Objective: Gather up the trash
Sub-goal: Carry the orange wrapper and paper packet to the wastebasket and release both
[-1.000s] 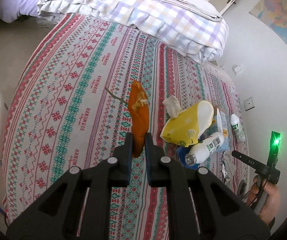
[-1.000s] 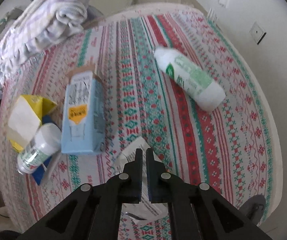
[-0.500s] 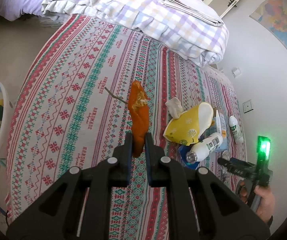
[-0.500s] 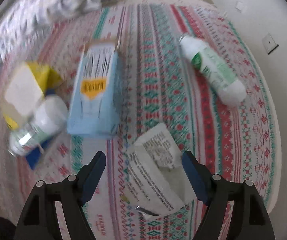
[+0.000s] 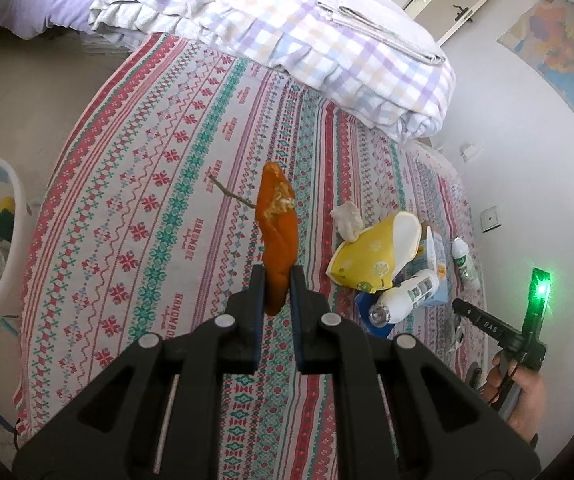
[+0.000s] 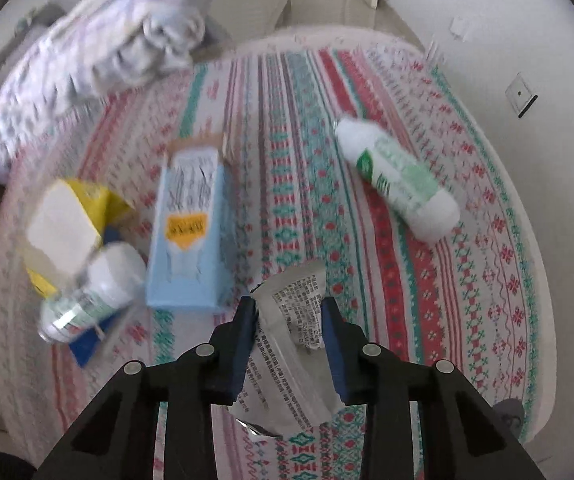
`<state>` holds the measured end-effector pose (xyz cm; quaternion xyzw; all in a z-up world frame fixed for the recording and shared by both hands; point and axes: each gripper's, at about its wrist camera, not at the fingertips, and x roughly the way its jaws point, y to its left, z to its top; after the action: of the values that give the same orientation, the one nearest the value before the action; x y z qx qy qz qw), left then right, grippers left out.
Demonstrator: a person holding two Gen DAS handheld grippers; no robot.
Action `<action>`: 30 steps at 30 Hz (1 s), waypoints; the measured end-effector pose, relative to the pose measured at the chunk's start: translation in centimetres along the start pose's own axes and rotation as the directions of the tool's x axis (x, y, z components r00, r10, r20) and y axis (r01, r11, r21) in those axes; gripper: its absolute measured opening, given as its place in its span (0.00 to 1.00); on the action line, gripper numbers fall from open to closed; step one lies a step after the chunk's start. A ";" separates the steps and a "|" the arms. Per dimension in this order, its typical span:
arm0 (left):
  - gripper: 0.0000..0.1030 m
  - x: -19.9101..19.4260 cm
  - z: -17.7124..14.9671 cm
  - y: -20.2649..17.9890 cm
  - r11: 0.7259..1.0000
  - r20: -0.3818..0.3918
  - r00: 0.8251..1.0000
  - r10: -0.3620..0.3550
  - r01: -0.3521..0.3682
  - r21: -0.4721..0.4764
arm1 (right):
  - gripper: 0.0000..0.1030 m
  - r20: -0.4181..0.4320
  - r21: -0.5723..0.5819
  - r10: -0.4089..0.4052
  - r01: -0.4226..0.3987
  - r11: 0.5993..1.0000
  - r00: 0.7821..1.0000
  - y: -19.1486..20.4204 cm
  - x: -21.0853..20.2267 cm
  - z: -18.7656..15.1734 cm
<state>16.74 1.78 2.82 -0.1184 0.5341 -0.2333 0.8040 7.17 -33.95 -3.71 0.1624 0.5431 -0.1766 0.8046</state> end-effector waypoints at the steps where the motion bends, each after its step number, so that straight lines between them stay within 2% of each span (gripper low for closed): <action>1: 0.13 -0.2 0.1 0.1 1.000 0.006 1.000 -0.003 0.003 -0.003 | 0.32 0.036 0.004 0.012 -0.012 1.000 0.999 -0.1 -0.7 0.2; 5: 0.13 -1.2 0.3 0.9 1.000 0.029 0.999 -0.017 0.018 -0.026 | 0.32 0.165 0.051 0.114 -0.124 0.991 0.980 -0.3 -3.4 0.8; 7: 0.13 -1.8 0.5 1.5 0.999 0.044 0.999 -0.024 0.026 -0.045 | 0.32 0.230 0.056 0.212 -0.230 0.971 0.950 0.0 -4.9 0.6; 8: 0.13 -2.2 0.5 2.0 0.998 0.052 0.998 -0.022 0.025 -0.055 | 0.32 0.261 0.052 0.286 -0.310 0.949 0.922 0.4 -5.7 0.6; 10: 0.13 -2.9 0.7 3.0 0.997 0.068 0.998 -0.015 0.020 -0.077 | 0.32 0.292 0.042 0.373 -0.401 0.915 0.881 1.2 -6.4 0.8; 14: 0.12 -4.2 1.0 5.1 0.992 0.096 0.995 0.000 0.012 -0.125 | 0.32 0.298 0.020 0.502 -0.531 0.847 0.812 4.6 -6.1 1.0; 17: 0.12 -5.0 1.4 7.5 0.984 0.112 0.994 0.010 0.010 -0.176 | 0.32 0.251 -0.007 0.596 -0.615 0.789 0.763 8.4 -5.5 0.8; 19: 0.13 -5.8 1.7 10.0 0.972 0.117 0.993 -0.008 0.035 -0.232 | 0.32 0.226 -0.012 0.638 -0.653 0.758 0.736 10.6 -5.1 0.1; 20: 0.12 -6.4 1.7 11.5 0.962 0.127 0.992 -0.023 0.057 -0.268 | 0.32 0.207 -0.005 0.666 -0.680 0.733 0.716 11.7 -4.7 -0.1; 22: 0.13 -8.0 1.9 14.7 0.934 0.172 0.984 -0.044 0.102 -0.343 | 0.32 0.172 0.033 0.733 -0.748 0.663 0.658 13.5 -3.9 -0.5; 23: 0.13 -9.1 1.8 16.7 0.915 0.205 0.978 -0.037 0.115 -0.387 | 0.32 0.150 0.057 0.773 -0.786 0.616 0.616 14.7 -3.5 -0.8; 25: 0.13 -11.1 1.3 20.9 0.872 0.253 0.967 0.029 0.100 -0.480 | 0.32 0.122 0.074 0.814 -0.823 0.564 0.568 17.1 -2.9 -1.1; 26: 0.13 -11.8 0.8 22.8 0.844 0.258 0.963 0.078 0.074 -0.531 | 0.32 0.103 0.078 0.830 -0.836 0.543 0.549 18.6 -2.6 -1.4; 27: 0.12 -12.1 0.0 25.0 0.803 0.234 0.961 0.148 0.021 -0.596 | 0.33 0.080 0.082 0.840 -0.844 0.530 0.536 20.0 -2.3 -1.5; 28: 0.12 -12.0 -0.4 26.0 0.780 0.213 0.961 0.174 -0.002 -0.626 | 0.33 0.057 0.084 0.848 -0.849 0.522 0.527 21.5 -1.9 -1.5; 29: 0.12 -11.6 -1.1 27.3 0.747 0.185 0.967 0.176 -0.009 -0.665 | 0.33 0.036 0.082 0.856 -0.855 0.513 0.517 23.3 -1.7 -1.8; 30: 0.12 -11.2 -1.4 28.0 0.730 0.177 0.973 0.147 0.014 -0.683 | 0.33 0.017 0.078 0.862 -0.860 0.504 0.506 25.1 -1.4 -2.1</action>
<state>18.81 31.68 -1.11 -0.4098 0.4944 0.0217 0.7663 16.57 -10.66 -1.41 0.4434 0.3933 0.2278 0.7725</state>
